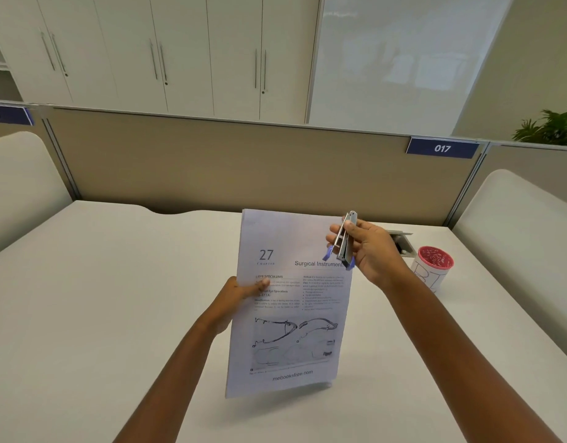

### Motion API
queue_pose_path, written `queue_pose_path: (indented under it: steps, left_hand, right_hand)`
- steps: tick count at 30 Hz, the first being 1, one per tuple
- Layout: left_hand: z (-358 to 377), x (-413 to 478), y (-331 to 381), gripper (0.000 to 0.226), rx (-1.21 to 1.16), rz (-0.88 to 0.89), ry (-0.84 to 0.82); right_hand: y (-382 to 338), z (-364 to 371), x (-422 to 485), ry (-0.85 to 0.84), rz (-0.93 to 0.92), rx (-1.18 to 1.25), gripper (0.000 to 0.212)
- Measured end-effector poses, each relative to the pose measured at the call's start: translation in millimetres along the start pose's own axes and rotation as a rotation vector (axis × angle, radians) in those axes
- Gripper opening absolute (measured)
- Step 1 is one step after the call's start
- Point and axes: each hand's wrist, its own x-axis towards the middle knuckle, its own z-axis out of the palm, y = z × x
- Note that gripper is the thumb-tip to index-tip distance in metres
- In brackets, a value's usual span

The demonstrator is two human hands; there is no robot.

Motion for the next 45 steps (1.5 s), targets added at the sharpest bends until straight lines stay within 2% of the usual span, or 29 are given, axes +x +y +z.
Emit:
queue_pose_path:
  steps: [3,7,15,18,20,30,32,34,35,37,39,40,42,44,45]
  left_hand:
    - [2.1,-0.1,-1.5,0.009,-0.018,-0.018,0.033]
    - [3.1,1.8,-4.3,0.009,-0.024,-0.034,0.078]
    - [-1.4,1.5,-11.4,0.01,-0.039,-0.069,0.161]
    - [-0.7,0.1,-9.5,0.009,-0.031,-0.057,0.159]
    - [0.9,-1.0,-8.4,0.008,-0.025,-0.048,0.147]
    - [4.4,-5.2,-5.2,0.011,0.017,-0.018,0.057]
    - [4.4,-5.1,-4.5,0.014,0.02,-0.012,0.049]
    - [4.2,-5.2,-3.3,0.015,0.018,-0.008,0.046]
    - [4.2,-5.3,-2.6,0.016,0.017,-0.007,0.046]
    - [4.5,-5.3,-1.4,0.022,0.008,-0.002,0.04]
    - [4.4,-5.6,0.2,0.031,0.005,-0.001,0.031]
    - [4.4,-5.7,0.9,0.031,0.006,0.002,0.021]
    - [3.9,-5.1,1.1,0.03,0.011,0.012,0.001]
    - [4.8,-4.5,1.4,0.031,0.018,0.017,-0.006]
    - [5.9,-3.9,1.5,0.032,0.024,0.022,-0.008]
  right_hand:
    - [12.3,-3.5,1.9,0.036,0.013,-0.163,0.029]
    - [45.2,-18.3,10.0,0.181,0.032,-0.49,0.027]
    - [128.7,-76.8,7.2,0.341,0.268,-0.762,0.014]
    - [151.8,-97.5,2.0,0.355,0.33,-0.858,0.036]
    - [160.8,-107.1,-1.1,0.37,0.347,-0.908,0.036]
    - [179.5,-128.7,-7.0,0.418,0.383,-0.987,0.047]
    - [179.7,-128.9,-7.4,0.434,0.383,-0.99,0.041]
    - [177.9,-129.0,-8.3,0.434,0.372,-0.979,0.018]
    - [177.8,-130.7,-8.3,0.448,0.372,-0.962,0.015]
    - [176.3,-131.7,-8.7,0.459,0.353,-0.934,0.021]
    - [165.9,-123.9,-12.5,0.461,0.252,-0.83,0.021]
    - [156.2,-116.1,-14.3,0.453,0.178,-0.761,0.03]
    - [133.1,-96.6,-15.7,0.346,0.071,-0.643,0.067]
    - [114.7,-78.3,-12.1,0.14,0.056,-0.432,0.103]
    - [106.4,-70.6,-10.0,0.046,0.051,-0.371,0.109]
